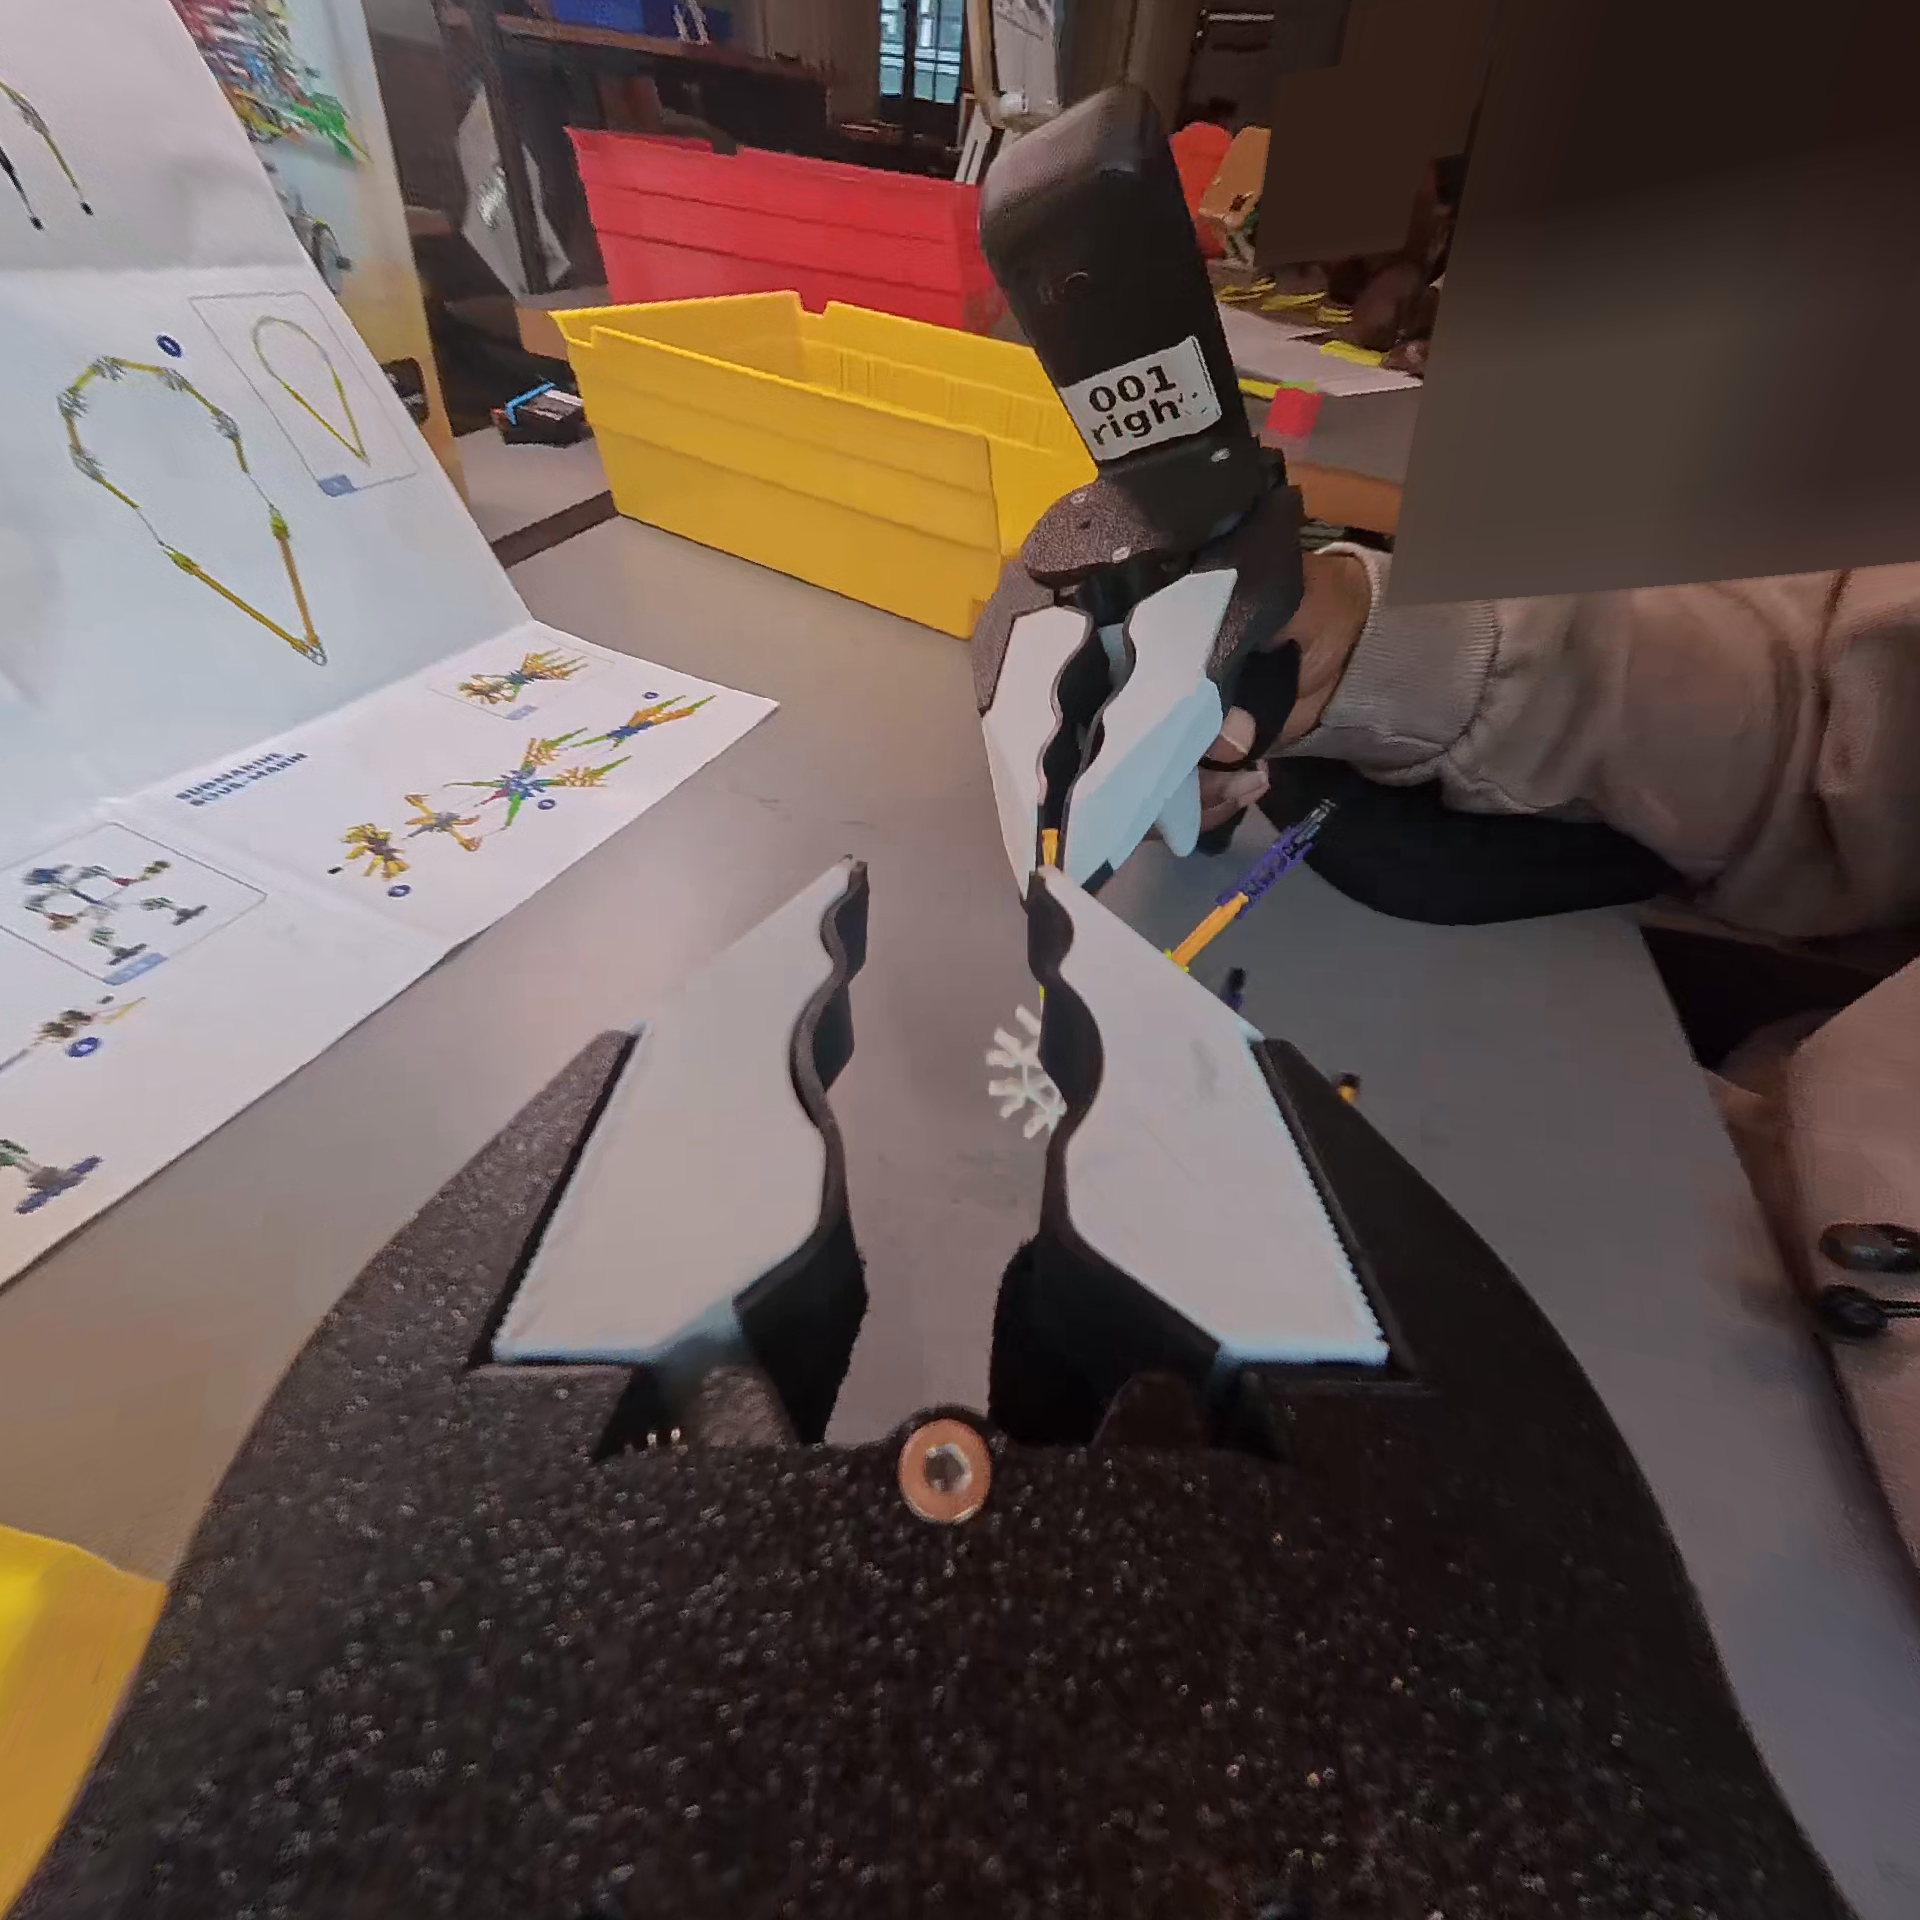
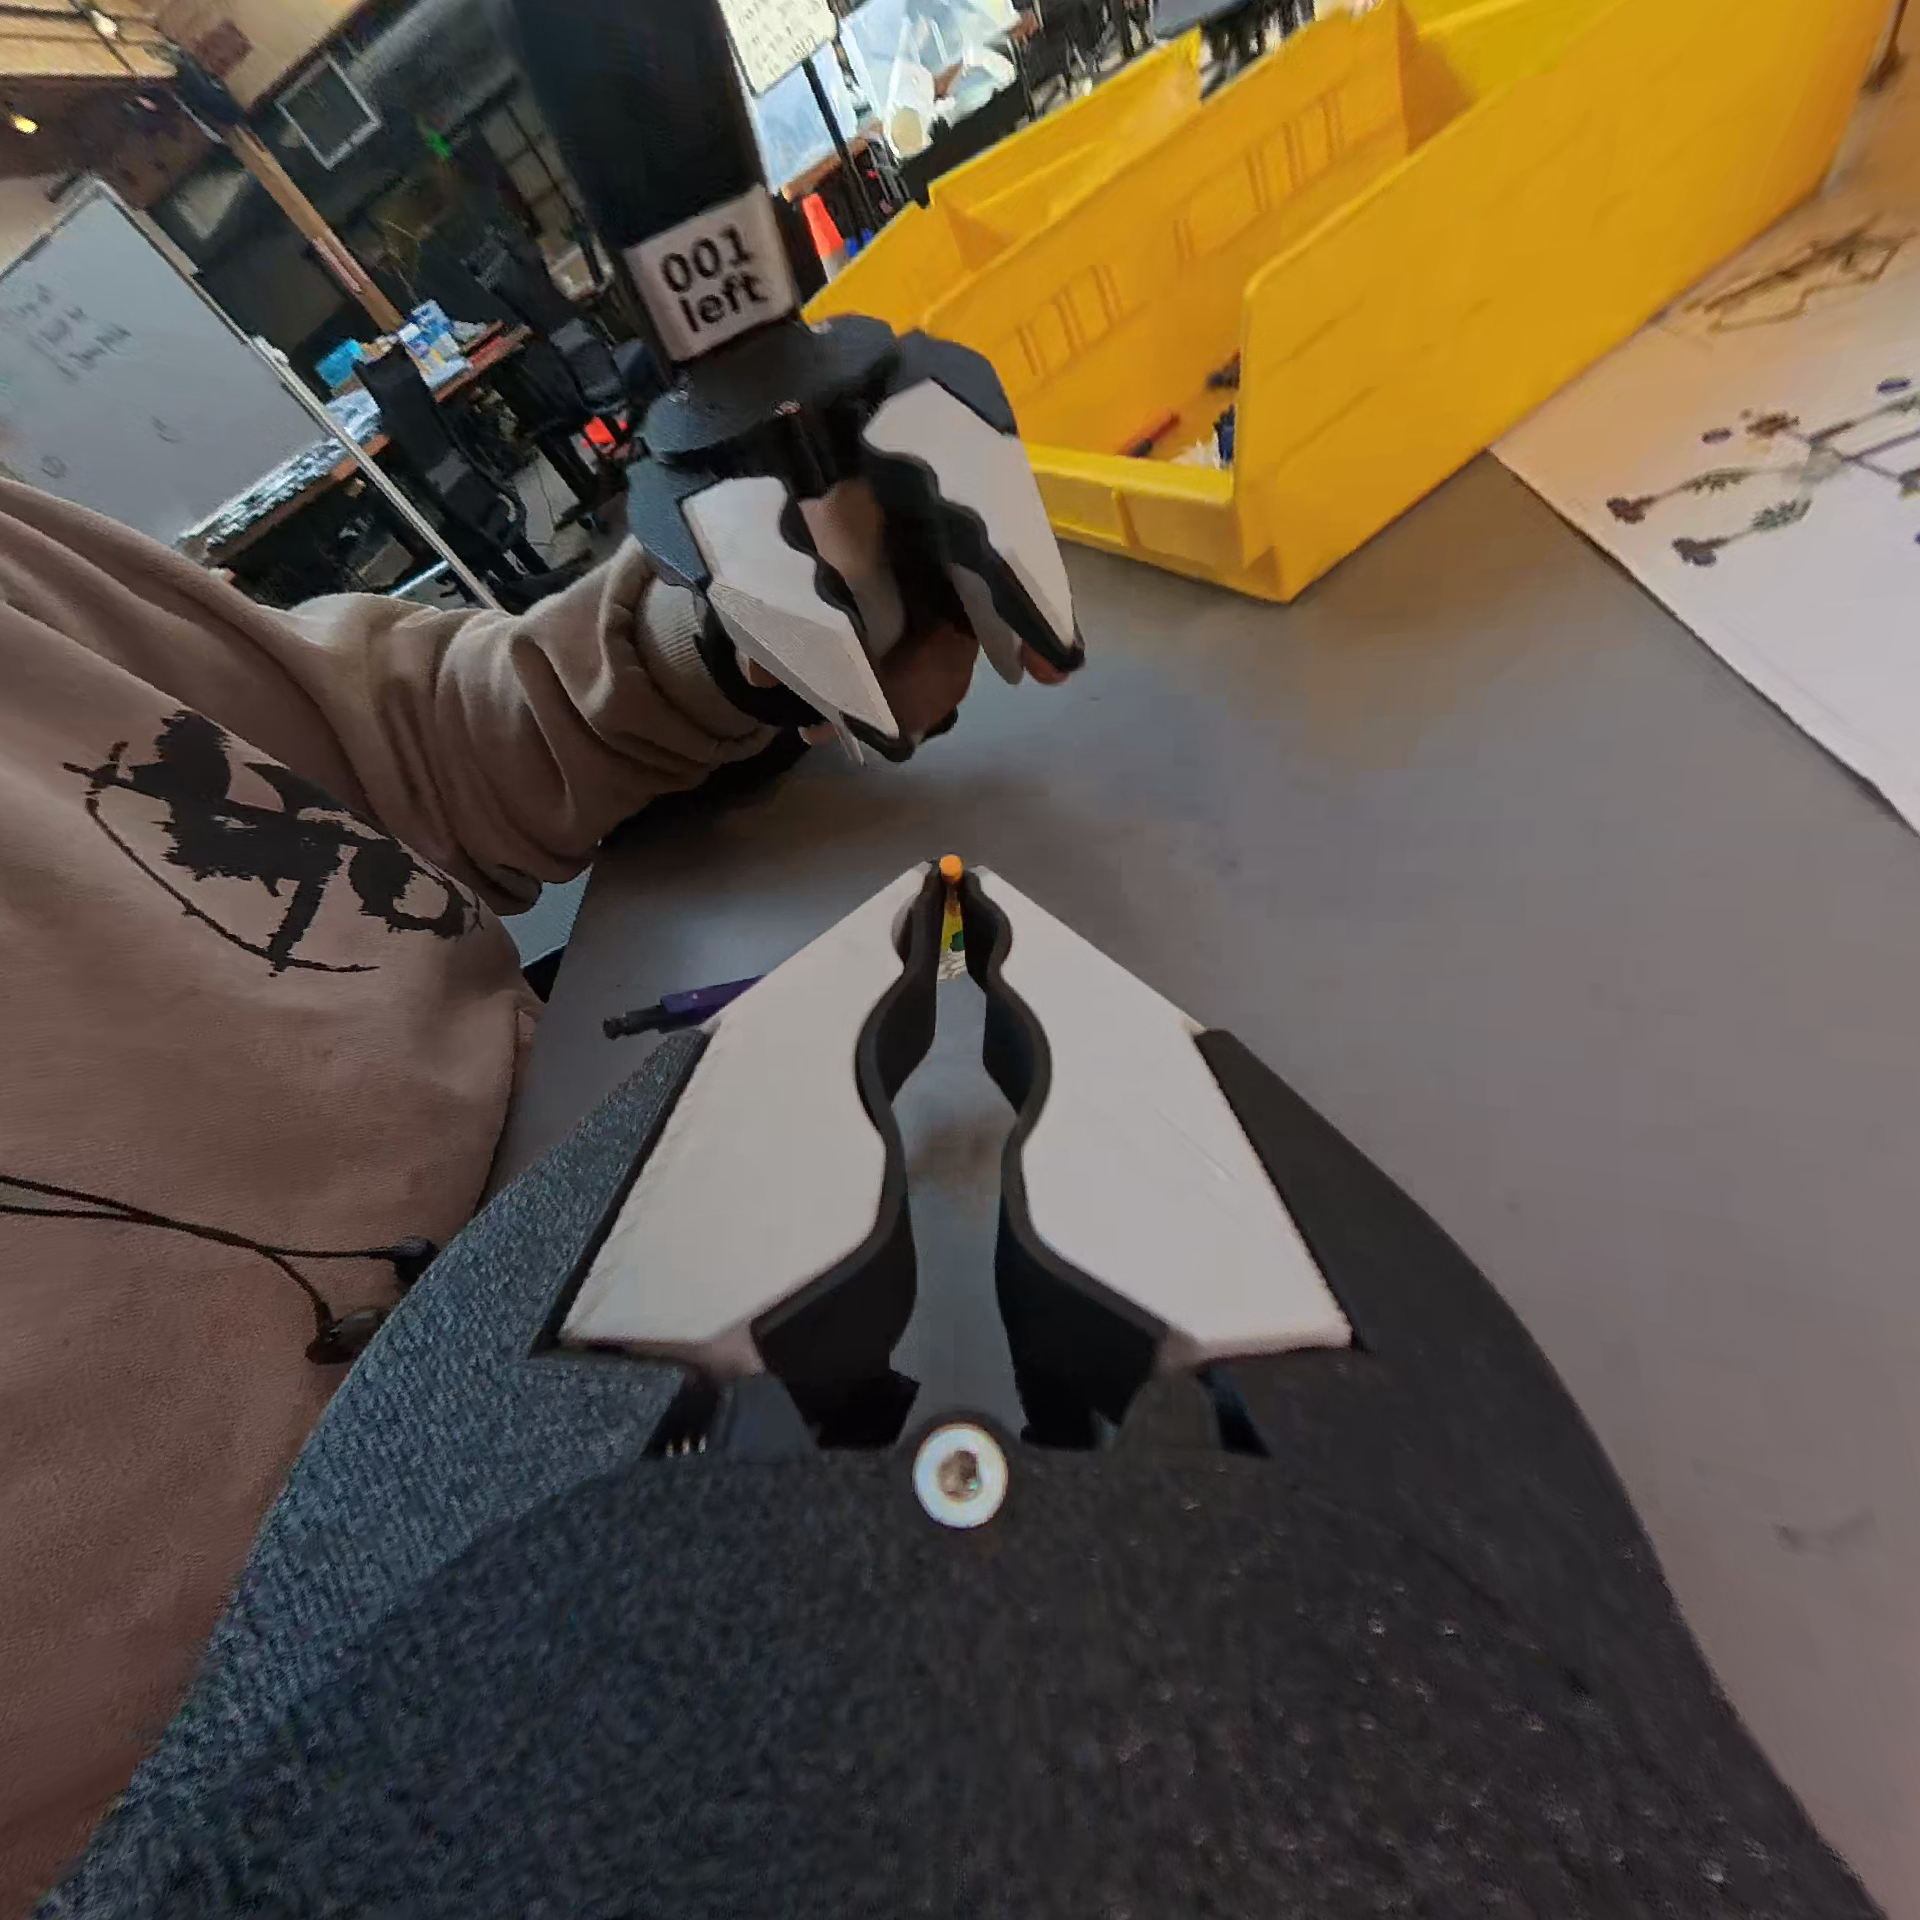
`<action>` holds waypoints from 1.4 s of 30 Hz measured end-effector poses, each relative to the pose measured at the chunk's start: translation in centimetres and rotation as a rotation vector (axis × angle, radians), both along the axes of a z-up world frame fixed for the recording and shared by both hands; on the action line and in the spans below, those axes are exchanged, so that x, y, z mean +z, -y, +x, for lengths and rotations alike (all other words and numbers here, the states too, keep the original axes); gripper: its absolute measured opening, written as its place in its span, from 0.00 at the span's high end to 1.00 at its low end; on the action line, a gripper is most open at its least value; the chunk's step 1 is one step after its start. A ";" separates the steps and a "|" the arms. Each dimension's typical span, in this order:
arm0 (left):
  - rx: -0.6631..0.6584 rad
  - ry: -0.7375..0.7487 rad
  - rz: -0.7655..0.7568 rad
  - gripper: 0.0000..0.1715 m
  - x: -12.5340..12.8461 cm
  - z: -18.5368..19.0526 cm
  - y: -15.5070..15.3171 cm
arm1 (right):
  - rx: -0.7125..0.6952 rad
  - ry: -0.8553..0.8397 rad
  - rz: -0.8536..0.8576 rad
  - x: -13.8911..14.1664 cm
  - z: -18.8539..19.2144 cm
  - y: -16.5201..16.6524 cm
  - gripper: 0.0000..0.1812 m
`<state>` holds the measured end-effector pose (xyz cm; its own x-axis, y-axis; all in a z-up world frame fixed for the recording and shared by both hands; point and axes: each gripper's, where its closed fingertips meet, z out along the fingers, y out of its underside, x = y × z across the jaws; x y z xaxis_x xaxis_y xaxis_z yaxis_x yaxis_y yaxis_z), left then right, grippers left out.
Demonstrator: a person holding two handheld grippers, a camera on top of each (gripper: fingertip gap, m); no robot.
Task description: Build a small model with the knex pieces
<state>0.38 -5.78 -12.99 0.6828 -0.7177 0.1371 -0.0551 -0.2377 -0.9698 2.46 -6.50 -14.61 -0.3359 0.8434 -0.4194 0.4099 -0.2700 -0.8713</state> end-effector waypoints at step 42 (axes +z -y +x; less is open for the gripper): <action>-0.308 0.166 -0.233 0.97 1.2 4.7 4.4 | 0.144 -0.214 0.218 4.6 2.6 2.5 0.99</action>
<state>5.04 -10.20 -11.81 0.3959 -0.8218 0.4098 -0.0055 -0.4484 -0.8938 5.11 -9.00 -9.99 -0.5191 0.8428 -0.1420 0.2322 -0.0208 -0.9724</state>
